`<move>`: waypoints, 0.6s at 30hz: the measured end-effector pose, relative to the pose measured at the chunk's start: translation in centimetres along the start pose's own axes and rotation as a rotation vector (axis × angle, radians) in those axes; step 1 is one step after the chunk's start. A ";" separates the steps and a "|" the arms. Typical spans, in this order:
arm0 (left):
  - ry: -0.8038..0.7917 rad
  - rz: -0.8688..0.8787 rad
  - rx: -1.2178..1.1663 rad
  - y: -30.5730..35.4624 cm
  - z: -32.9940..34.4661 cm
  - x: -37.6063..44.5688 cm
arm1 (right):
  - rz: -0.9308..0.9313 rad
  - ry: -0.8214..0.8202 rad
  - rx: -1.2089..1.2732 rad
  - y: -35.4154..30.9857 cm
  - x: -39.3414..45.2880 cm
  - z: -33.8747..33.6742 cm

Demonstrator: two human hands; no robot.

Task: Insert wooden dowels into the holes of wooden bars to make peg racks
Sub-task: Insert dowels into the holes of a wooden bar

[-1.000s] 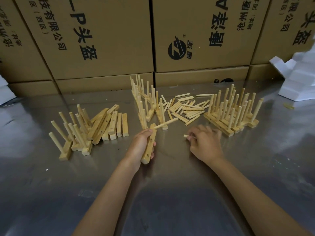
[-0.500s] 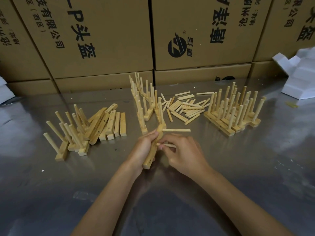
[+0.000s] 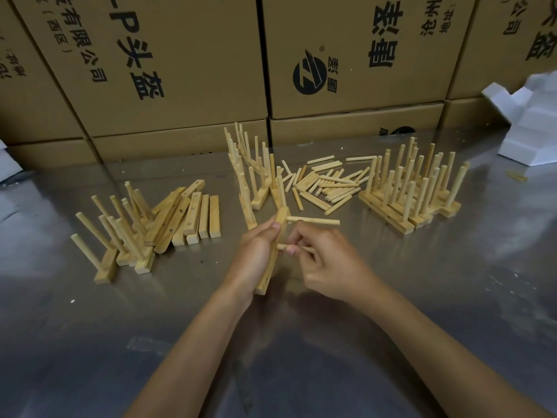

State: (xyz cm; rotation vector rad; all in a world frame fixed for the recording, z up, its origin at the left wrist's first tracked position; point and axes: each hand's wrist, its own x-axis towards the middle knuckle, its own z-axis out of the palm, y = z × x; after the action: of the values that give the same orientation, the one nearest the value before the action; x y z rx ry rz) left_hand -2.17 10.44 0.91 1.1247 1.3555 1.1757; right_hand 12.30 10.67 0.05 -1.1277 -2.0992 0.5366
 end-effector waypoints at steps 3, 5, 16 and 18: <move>0.013 0.057 0.027 -0.1 0.2 -0.2 | 0.187 0.018 0.290 -0.1 0.2 0.3; 0.013 0.103 0.037 -0.1 0.3 -0.3 | 0.278 -0.007 0.446 -0.3 0.3 0.3; 0.053 -0.009 -0.054 0.0 0.1 -0.1 | 0.476 0.085 0.523 -0.9 0.9 0.0; 0.097 -0.058 -0.087 -0.1 -0.2 0.2 | 0.457 0.017 0.603 -0.5 1.0 -0.6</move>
State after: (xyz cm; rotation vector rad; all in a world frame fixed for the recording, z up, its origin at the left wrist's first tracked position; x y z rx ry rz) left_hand -2.37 10.63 0.85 0.9711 1.3880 1.2481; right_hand 12.07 11.23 1.15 -1.2210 -1.4880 1.2661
